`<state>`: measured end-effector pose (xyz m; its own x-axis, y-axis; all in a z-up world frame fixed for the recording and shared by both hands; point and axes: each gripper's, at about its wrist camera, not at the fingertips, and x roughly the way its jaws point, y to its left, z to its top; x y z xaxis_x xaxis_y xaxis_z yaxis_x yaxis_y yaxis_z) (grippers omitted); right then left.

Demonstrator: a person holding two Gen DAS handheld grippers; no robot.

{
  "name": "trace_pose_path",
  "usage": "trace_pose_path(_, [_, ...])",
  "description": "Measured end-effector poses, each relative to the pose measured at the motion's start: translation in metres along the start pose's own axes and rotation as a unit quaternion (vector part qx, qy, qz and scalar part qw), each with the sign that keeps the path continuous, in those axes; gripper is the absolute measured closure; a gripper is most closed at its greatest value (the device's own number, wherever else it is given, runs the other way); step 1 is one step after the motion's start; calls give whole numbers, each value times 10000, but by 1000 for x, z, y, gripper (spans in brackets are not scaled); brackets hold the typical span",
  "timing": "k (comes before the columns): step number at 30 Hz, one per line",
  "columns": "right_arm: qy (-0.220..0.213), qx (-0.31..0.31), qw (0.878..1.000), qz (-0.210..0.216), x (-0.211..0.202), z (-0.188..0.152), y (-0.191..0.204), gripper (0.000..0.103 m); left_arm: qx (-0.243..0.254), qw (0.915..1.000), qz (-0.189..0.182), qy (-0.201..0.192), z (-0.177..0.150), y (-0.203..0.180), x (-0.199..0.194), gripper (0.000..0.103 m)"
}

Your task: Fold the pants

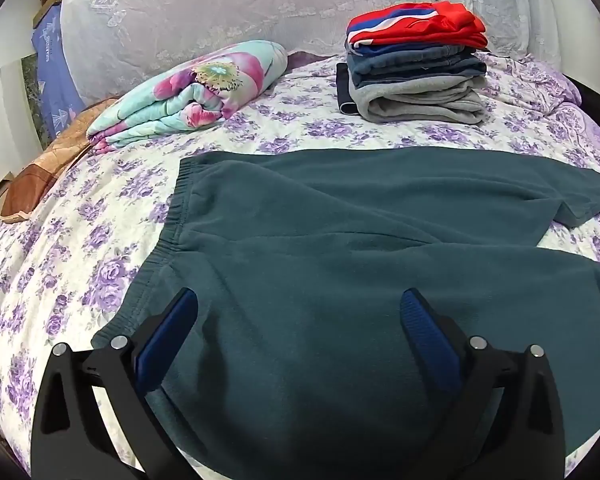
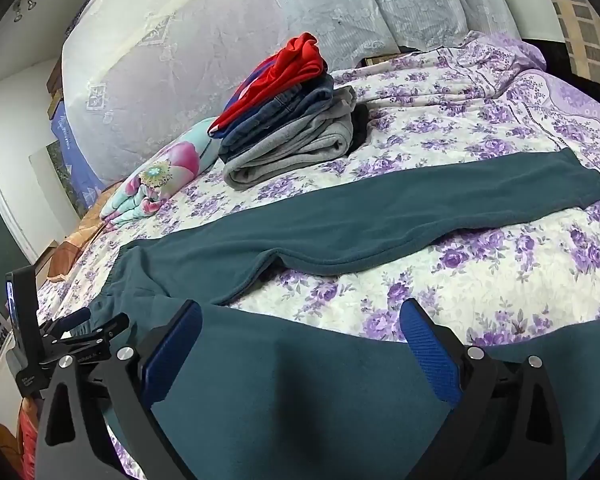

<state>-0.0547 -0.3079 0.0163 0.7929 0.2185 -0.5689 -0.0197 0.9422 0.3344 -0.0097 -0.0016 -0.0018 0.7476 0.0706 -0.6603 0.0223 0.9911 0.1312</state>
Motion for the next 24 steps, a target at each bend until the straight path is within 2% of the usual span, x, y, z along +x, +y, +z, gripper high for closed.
trace_pose_path(24, [130, 145, 9998, -32, 4, 4, -1, 3, -74, 10000, -34, 42, 5, 6, 2, 4])
